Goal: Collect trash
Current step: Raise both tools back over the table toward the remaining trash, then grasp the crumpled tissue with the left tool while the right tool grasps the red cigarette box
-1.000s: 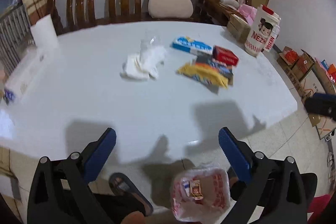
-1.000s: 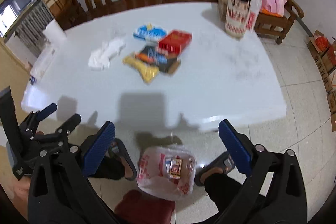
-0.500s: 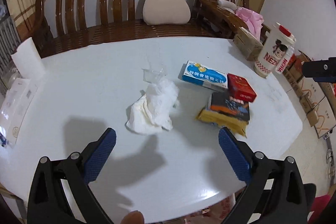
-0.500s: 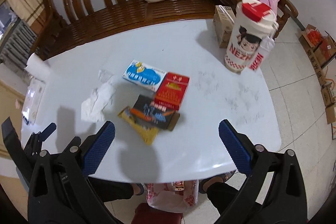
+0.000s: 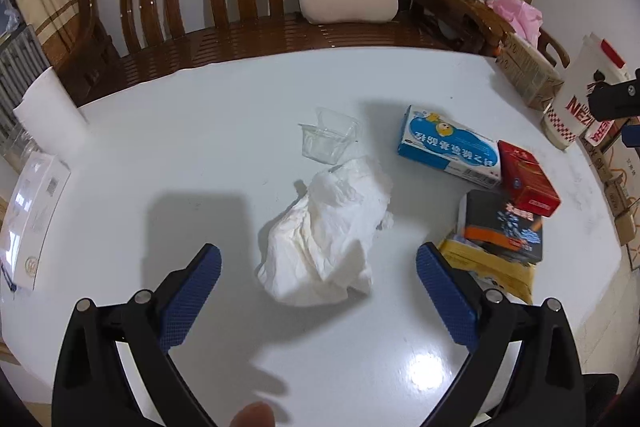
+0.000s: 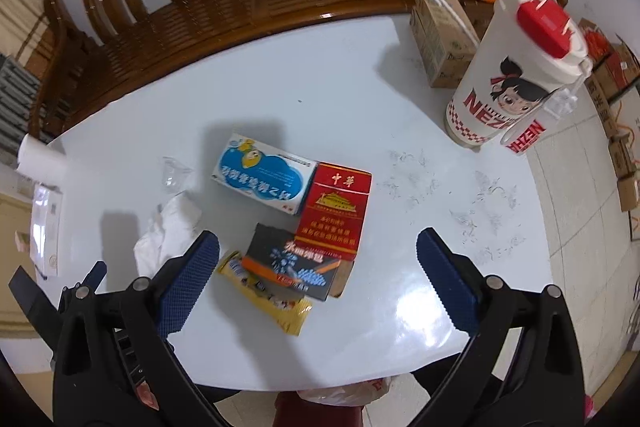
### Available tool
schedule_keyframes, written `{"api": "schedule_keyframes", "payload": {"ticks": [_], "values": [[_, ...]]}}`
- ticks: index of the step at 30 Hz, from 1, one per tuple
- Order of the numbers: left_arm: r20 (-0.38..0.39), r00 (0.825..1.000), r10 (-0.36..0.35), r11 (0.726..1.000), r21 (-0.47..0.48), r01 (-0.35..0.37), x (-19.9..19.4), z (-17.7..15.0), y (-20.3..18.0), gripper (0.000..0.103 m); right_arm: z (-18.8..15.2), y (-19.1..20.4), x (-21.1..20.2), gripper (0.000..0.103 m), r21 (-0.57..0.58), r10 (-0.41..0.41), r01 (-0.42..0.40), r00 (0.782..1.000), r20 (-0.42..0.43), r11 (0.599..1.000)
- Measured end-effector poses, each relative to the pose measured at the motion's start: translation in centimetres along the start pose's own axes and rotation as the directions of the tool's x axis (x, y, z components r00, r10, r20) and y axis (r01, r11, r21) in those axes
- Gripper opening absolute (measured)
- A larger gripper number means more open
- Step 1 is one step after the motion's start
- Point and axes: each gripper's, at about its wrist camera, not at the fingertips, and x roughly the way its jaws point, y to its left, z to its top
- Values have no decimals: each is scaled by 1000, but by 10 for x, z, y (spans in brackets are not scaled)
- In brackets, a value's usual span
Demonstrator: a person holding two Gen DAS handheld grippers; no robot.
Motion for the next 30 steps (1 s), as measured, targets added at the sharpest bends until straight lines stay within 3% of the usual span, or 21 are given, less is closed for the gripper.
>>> {"api": "schedule_keyframes", "payload": {"ticks": [13, 30], "values": [[-29, 1000, 3, 1000, 10, -3, 33, 14, -2, 95, 11, -24, 57, 97, 74, 0, 9, 993, -122, 997], [-79, 996, 41, 999, 27, -39, 63, 19, -1, 94, 11, -27, 94, 97, 94, -2, 19, 983, -184, 995]]}}
